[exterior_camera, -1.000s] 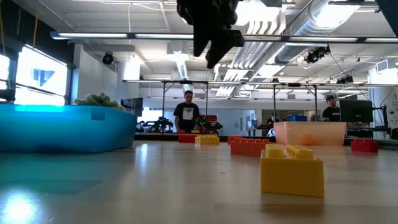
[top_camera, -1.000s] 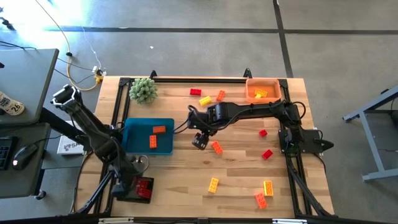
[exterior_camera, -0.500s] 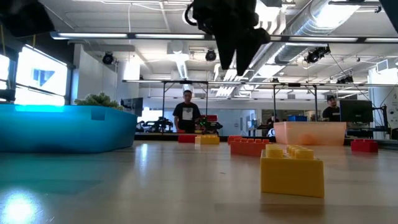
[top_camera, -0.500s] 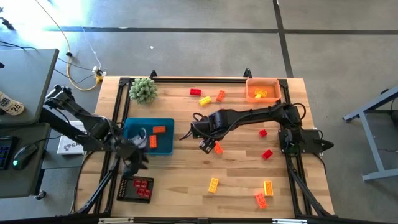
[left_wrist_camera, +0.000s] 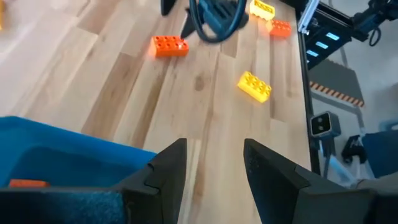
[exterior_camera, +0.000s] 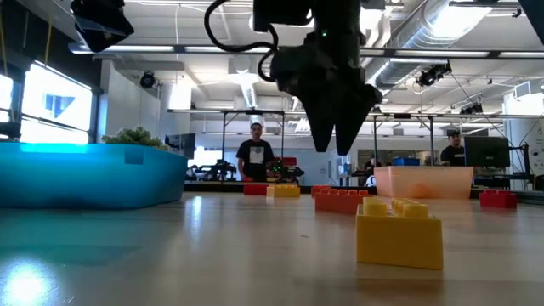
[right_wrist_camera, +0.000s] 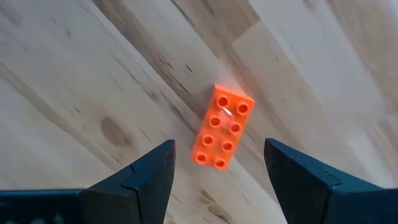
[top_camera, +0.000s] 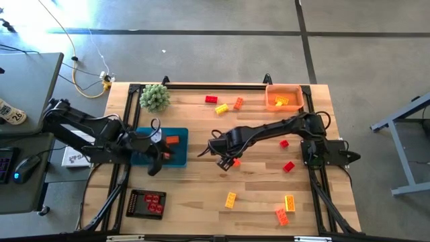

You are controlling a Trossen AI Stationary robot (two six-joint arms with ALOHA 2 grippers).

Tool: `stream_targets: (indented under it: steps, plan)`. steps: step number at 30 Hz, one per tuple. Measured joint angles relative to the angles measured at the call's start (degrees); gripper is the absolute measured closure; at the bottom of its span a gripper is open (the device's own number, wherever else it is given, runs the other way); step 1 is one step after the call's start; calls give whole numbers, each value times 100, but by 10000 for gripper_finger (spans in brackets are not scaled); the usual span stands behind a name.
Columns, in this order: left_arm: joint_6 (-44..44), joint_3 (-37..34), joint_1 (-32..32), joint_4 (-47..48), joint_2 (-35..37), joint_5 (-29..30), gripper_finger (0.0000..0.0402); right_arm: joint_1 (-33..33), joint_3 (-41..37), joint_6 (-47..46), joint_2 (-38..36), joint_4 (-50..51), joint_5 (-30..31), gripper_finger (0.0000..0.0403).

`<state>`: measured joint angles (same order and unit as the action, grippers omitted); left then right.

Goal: Sort & place blocks by color
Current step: Put the orange game piece into the blue bin

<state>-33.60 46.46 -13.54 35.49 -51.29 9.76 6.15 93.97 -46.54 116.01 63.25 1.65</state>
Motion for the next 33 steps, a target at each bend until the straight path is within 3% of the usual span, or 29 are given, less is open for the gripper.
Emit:
stream_targets:
  steps: [23, 27, 31, 33]
  plan:
    - [1133, 0, 1220, -718, 0, 145, 255, 0, -1523, -859, -3, -1645, -352, 174]
    - [1135, 0, 1416, -716, 0, 147, 255, -9, -1660, -1069, -38, -1751, -484, 213]
    - [1223, 0, 1632, -718, -2, 148, 255, -15, -1650, -1259, -44, -1728, -511, 280]
    - [1276, 0, 1732, -717, -2, 152, 255, -14, -1596, -1296, -31, -1709, -516, 291]
